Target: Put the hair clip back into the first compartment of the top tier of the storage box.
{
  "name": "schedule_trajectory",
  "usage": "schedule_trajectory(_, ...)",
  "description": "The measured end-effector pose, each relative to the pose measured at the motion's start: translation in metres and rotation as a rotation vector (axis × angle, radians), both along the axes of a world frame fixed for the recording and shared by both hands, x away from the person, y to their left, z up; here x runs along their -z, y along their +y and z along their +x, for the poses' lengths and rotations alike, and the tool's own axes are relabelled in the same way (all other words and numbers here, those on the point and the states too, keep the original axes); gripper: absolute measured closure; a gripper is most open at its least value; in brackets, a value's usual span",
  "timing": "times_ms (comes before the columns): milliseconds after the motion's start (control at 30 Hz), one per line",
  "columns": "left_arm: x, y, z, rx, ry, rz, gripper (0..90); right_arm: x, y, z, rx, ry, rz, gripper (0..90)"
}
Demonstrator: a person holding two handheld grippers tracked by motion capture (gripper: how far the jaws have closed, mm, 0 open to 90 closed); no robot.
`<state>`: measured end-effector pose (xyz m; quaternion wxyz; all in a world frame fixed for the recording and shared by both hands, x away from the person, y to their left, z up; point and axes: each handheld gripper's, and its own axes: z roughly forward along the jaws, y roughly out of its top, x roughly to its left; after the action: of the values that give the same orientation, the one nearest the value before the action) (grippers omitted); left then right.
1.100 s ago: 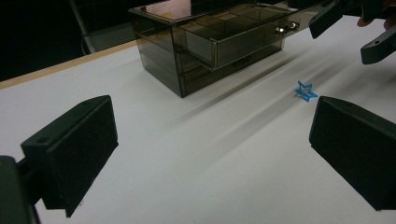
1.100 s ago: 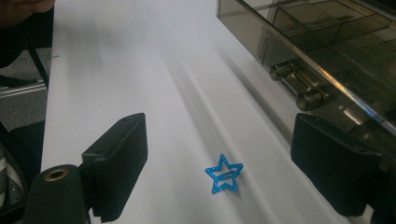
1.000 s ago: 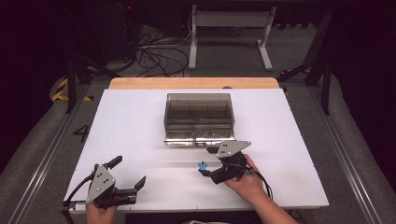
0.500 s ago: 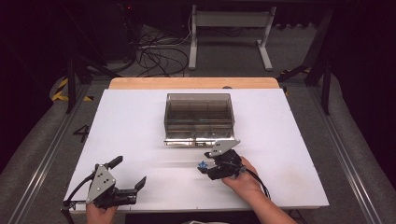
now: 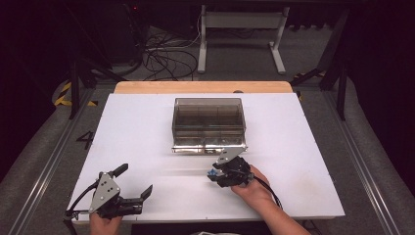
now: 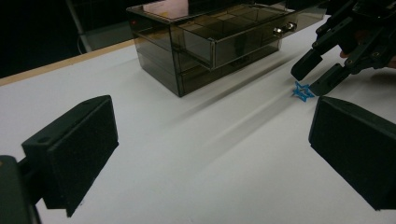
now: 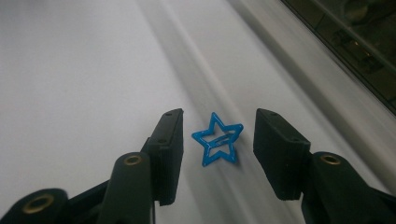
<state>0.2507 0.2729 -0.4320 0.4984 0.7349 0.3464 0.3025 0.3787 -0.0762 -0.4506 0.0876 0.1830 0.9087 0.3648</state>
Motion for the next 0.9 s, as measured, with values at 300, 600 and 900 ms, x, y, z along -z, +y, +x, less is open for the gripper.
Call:
schedule_trajectory(300, 0.0004, -0.0010, 0.0003, 0.006, 0.003, 0.001, 2.1, 0.0028, 0.0018, 0.0033, 0.009, 0.019, -0.008, 60.8)
schedule_trajectory(600, 0.0003, -0.0012, 0.0004, 0.011, -0.001, 0.007, 2.1, 0.0041, 0.0015, 0.0082, 0.018, 0.040, 0.013, 67.6)
schedule_trajectory(900, 0.0003, -0.0014, 0.0005, 0.012, -0.002, 0.005, 2.1, 0.0055, 0.0018, 0.0093, 0.022, 0.047, 0.006, 76.4)
